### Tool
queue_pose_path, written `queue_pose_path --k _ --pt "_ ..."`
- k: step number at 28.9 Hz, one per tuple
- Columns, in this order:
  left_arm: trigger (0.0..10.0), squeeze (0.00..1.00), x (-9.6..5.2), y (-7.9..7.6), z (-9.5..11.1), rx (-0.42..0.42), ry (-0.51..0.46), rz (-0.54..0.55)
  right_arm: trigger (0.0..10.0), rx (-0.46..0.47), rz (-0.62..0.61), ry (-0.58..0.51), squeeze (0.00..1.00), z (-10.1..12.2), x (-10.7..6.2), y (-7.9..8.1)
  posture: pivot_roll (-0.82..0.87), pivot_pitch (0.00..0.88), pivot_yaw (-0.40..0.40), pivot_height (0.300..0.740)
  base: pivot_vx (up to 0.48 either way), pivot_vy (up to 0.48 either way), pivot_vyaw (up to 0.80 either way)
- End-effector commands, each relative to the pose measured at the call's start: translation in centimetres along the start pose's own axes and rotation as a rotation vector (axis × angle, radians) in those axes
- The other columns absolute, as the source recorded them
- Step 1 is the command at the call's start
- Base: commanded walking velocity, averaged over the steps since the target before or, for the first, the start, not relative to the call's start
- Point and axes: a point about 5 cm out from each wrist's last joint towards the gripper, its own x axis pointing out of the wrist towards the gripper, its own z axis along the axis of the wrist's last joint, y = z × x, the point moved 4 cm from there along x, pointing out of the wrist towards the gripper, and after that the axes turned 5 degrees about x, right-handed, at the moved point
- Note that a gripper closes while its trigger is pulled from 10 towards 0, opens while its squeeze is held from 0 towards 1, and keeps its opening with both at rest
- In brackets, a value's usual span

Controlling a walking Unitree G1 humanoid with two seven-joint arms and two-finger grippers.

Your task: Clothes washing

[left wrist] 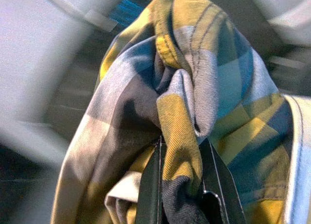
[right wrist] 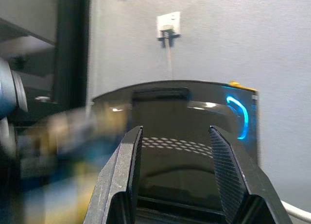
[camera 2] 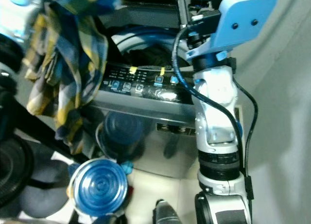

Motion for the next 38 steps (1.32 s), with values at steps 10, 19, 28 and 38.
queue_pose_path --k 10,19,28,38 --pt "10.0 0.35 -5.3 -4.4 -12.1 -0.6 0.4 -0.049 10.0 0.008 -0.008 0.008 0.0 0.1 -0.4 0.3 -0.03 0.169 0.155 0.74 0.0 0.0 0.0" --pt "10.0 1.0 -5.6 -0.3 -8.5 -0.471 0.115 -0.063 10.0 0.029 0.0 0.02 0.0 -0.3 -0.3 0.5 -0.01 0.162 0.132 0.74 0.0 0.0 0.0" --pt "10.0 0.0 -6.9 2.8 -2.2 -0.368 -0.131 0.031 10.0 0.056 0.029 0.028 0.0 -0.9 0.0 1.2 0.03 0.14 0.1 0.74 0.0 0.0 0.0" --pt "10.0 0.0 -12.6 0.0 -0.9 -0.504 -0.084 0.039 10.0 0.081 0.059 0.03 0.0 -1.4 0.4 1.8 0.07 0.122 0.085 0.74 0.0 0.0 0.0"
